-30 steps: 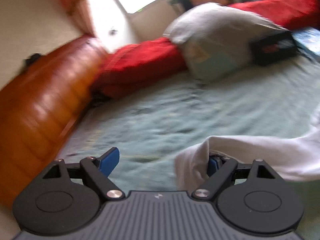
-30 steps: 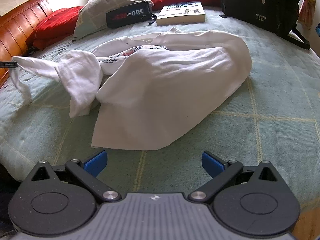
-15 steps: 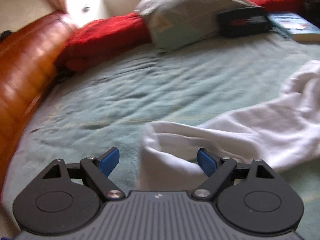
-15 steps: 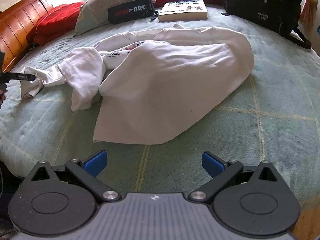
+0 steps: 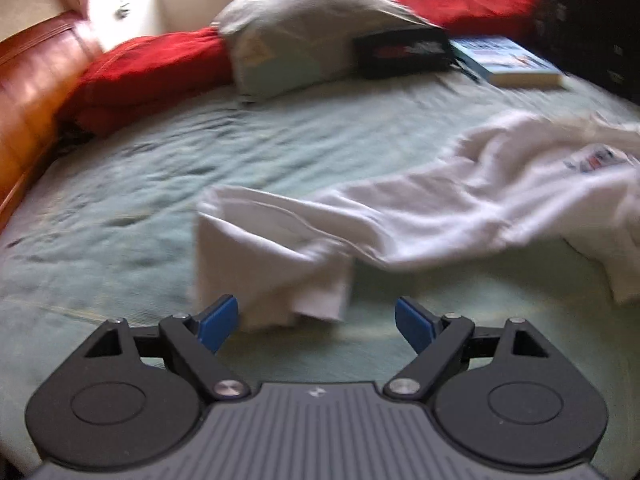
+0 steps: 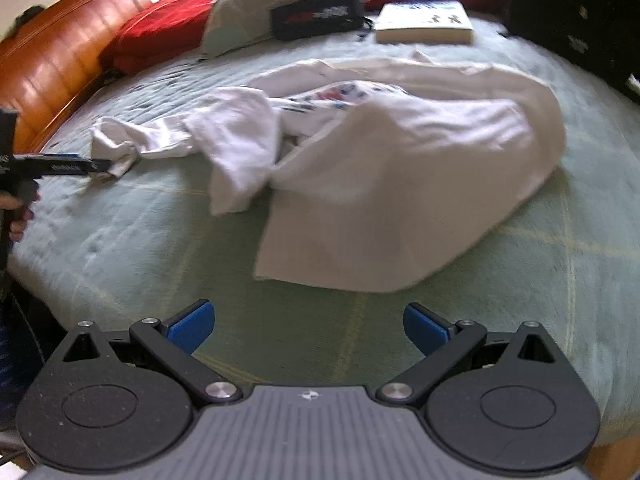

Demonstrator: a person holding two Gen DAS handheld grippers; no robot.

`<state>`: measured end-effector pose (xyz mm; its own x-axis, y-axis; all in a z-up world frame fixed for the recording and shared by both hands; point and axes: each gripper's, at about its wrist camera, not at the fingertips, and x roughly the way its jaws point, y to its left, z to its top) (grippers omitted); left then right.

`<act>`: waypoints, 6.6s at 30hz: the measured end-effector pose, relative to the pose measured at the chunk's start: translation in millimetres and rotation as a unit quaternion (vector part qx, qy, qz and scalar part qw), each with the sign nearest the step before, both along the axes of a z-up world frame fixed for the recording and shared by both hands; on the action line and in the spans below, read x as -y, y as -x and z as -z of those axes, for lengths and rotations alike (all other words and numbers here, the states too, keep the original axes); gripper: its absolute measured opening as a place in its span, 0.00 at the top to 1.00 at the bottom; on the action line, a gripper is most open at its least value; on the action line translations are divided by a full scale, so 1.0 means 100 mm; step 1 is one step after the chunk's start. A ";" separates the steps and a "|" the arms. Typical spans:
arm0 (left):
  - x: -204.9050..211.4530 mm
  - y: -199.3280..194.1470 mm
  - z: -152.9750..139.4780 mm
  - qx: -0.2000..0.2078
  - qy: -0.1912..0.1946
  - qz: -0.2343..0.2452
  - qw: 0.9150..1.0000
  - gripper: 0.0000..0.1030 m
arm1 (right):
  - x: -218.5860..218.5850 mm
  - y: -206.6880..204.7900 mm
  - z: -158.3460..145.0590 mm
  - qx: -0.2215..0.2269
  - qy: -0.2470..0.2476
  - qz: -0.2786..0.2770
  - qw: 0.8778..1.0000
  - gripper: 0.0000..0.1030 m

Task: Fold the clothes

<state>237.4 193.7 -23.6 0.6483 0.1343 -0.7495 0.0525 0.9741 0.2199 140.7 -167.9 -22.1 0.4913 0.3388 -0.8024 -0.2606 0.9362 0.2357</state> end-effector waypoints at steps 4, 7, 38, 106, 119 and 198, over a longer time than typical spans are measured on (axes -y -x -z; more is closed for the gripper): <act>0.10 -0.18 0.21 0.006 -0.032 0.001 0.999 0.16 | -0.13 0.00 -0.04 0.008 0.009 -0.018 1.000 0.00; 0.05 -0.40 0.33 0.015 -0.025 -0.020 0.999 0.17 | -0.16 0.00 -0.04 0.008 0.012 -0.019 1.000 0.00; -0.71 -0.52 0.42 0.003 0.075 -0.132 0.988 0.16 | -0.09 -0.06 0.15 -0.017 0.016 0.015 1.000 0.00; 1.20 0.73 0.02 0.011 0.027 0.157 0.987 0.12 | 0.32 -0.02 0.40 0.002 0.031 0.056 0.998 0.00; 1.92 1.05 0.00 0.027 0.073 0.209 0.975 0.11 | 0.28 0.05 0.59 0.030 0.078 0.020 0.996 0.00; 2.31 1.29 -0.08 0.036 0.044 0.203 0.978 0.09 | 2.22 -0.63 0.12 0.051 0.221 0.278 0.934 0.00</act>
